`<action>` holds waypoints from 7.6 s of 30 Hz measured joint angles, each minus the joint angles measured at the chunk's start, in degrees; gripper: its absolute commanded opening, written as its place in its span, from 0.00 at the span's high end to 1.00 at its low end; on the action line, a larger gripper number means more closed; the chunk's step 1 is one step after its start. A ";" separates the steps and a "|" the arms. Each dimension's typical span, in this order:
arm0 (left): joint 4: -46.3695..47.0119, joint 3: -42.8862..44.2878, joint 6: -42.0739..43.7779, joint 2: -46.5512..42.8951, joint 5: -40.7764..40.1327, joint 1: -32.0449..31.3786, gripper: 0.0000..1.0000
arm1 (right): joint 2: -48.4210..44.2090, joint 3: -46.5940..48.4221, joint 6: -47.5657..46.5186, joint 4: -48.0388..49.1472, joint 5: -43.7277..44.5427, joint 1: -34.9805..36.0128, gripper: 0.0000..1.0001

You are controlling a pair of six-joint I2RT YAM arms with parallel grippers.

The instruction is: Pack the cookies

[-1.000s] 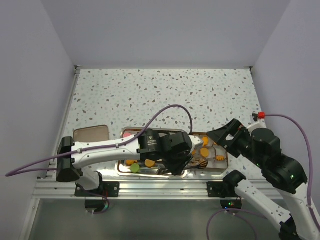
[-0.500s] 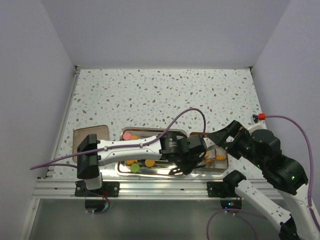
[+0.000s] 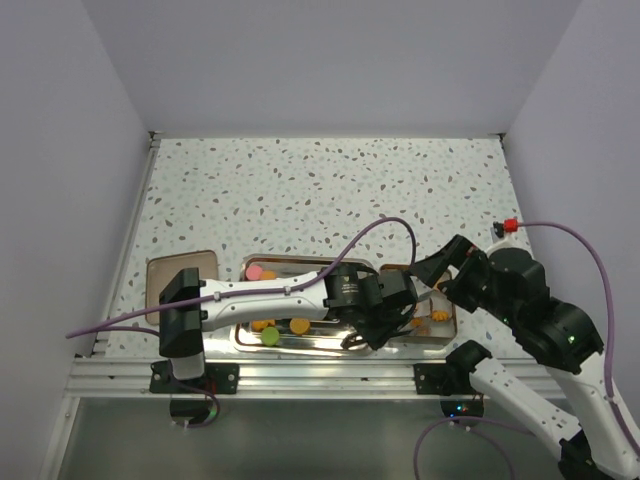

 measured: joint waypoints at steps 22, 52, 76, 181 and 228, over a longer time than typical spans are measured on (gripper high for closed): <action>-6.10 0.72 -0.07 -9.55 -5.29 4.68 0.51 | 1.11 0.15 -2.84 10.49 2.03 0.28 0.01; -23.76 -16.94 -1.31 -38.66 3.26 17.77 0.54 | 10.84 -8.63 -7.28 18.97 36.24 -0.02 0.01; -24.11 -37.73 -1.05 -48.76 4.85 17.77 0.48 | -0.33 -16.72 -3.13 22.05 32.50 0.00 0.01; -8.90 21.33 -2.47 11.72 0.09 -3.39 0.62 | -20.15 0.11 6.43 -2.56 33.14 0.00 0.01; -3.93 9.79 1.75 -5.88 -6.01 16.92 0.47 | -16.92 -5.01 8.28 0.70 28.04 0.00 0.01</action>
